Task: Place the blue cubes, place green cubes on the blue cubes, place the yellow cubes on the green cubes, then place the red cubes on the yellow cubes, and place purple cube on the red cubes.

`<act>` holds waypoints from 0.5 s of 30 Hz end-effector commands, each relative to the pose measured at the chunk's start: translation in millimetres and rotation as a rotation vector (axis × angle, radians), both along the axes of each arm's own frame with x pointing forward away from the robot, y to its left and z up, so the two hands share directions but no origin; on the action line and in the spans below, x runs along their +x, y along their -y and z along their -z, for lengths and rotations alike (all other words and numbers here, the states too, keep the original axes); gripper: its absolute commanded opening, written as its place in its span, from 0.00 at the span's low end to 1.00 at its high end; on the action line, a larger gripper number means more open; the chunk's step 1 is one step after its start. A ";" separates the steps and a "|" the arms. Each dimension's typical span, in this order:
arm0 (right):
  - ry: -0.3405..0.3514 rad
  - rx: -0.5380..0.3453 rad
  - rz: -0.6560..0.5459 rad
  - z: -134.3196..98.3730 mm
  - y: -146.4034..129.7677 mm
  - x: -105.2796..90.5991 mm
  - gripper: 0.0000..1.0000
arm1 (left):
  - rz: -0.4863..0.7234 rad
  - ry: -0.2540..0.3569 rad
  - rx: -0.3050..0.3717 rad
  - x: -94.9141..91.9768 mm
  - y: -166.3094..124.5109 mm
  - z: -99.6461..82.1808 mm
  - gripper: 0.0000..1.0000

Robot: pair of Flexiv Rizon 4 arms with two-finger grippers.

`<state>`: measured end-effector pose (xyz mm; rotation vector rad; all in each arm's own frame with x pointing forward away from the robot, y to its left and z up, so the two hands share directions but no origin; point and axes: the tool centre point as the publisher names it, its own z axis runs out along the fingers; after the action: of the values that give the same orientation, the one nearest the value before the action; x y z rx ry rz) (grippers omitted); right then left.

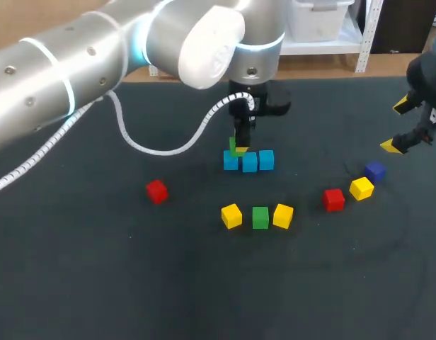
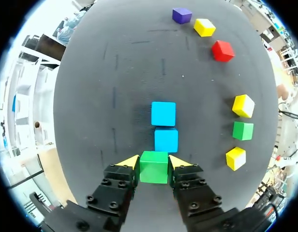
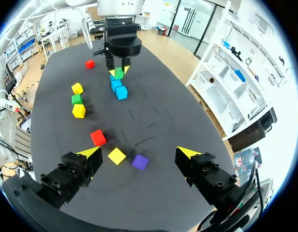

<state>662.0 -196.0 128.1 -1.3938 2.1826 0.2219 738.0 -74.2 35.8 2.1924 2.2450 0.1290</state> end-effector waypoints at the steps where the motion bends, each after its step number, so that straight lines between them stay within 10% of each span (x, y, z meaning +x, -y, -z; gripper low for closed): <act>1: -0.002 0.002 -0.002 0.6 -0.1 1.3 1.00 | 0.000 -0.012 0.010 5.5 3.4 2.5 0.00; 15: -0.002 0.002 -0.002 0.6 -0.1 1.3 1.00 | -0.019 -0.022 0.015 -2.3 1.2 5.0 0.00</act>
<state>662.0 -196.0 128.1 -1.3938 2.1826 0.2219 737.4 -75.7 30.6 2.1906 2.2850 0.1161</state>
